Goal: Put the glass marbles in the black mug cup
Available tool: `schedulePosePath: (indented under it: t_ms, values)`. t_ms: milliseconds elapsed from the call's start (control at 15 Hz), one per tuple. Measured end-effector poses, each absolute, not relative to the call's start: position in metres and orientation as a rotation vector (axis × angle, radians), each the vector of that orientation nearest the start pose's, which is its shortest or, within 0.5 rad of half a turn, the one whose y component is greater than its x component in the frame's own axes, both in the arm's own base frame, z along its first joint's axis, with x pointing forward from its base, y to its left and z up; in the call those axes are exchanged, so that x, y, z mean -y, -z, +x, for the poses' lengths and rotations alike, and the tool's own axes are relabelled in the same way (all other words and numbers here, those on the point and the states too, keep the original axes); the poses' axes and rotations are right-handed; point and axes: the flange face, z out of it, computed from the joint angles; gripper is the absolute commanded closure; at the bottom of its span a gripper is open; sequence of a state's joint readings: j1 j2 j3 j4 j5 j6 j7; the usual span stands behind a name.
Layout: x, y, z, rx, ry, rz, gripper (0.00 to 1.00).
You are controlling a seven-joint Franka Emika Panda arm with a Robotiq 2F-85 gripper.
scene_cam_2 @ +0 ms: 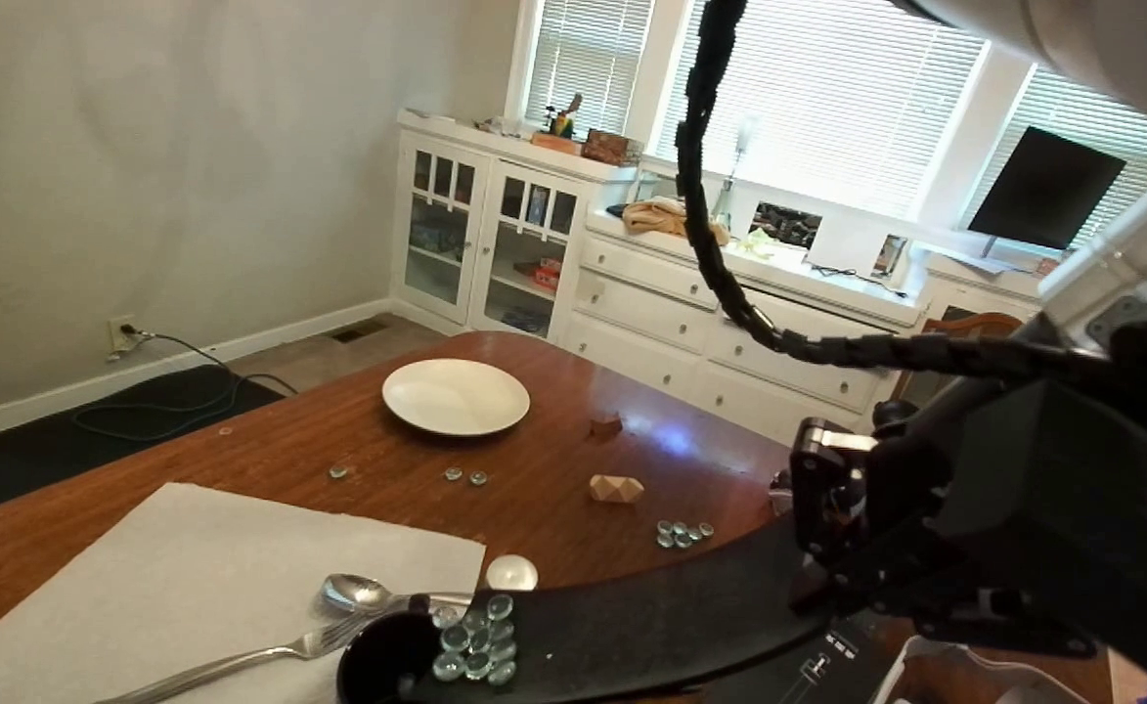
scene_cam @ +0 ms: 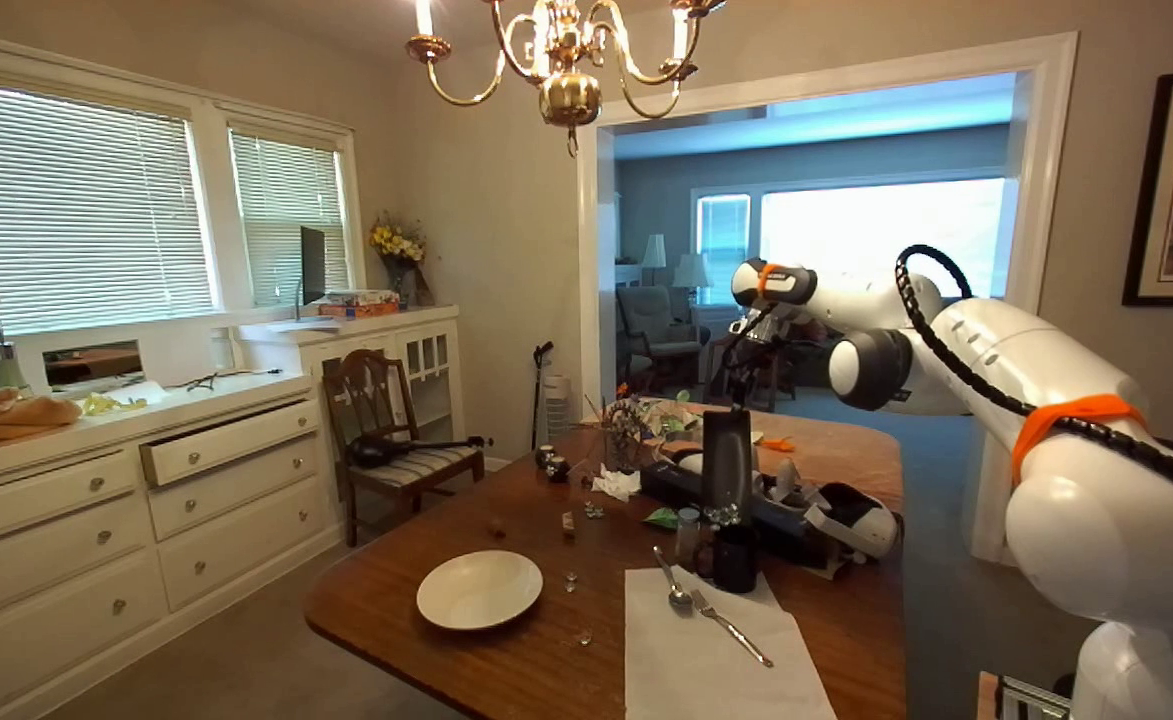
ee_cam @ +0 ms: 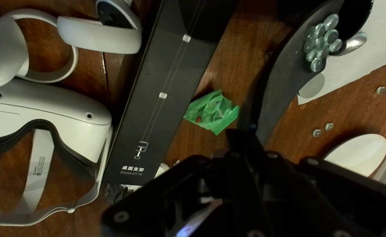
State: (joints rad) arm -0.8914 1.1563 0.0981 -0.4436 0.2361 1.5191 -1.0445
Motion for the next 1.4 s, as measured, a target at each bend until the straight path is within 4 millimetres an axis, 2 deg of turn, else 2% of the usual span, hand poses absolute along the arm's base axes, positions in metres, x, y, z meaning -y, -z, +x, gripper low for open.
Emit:
schedulePosePath:
  t_ms: [467, 867, 1400]
  values:
    - [0.565, -0.375, 0.548, 0.328, 0.32, -2.892, 0.98]
    - [0.562, -0.401, 0.549, 0.343, 0.334, -2.923, 0.98]
    - [0.56, -0.414, 0.549, 0.356, 0.304, -2.965, 0.98]
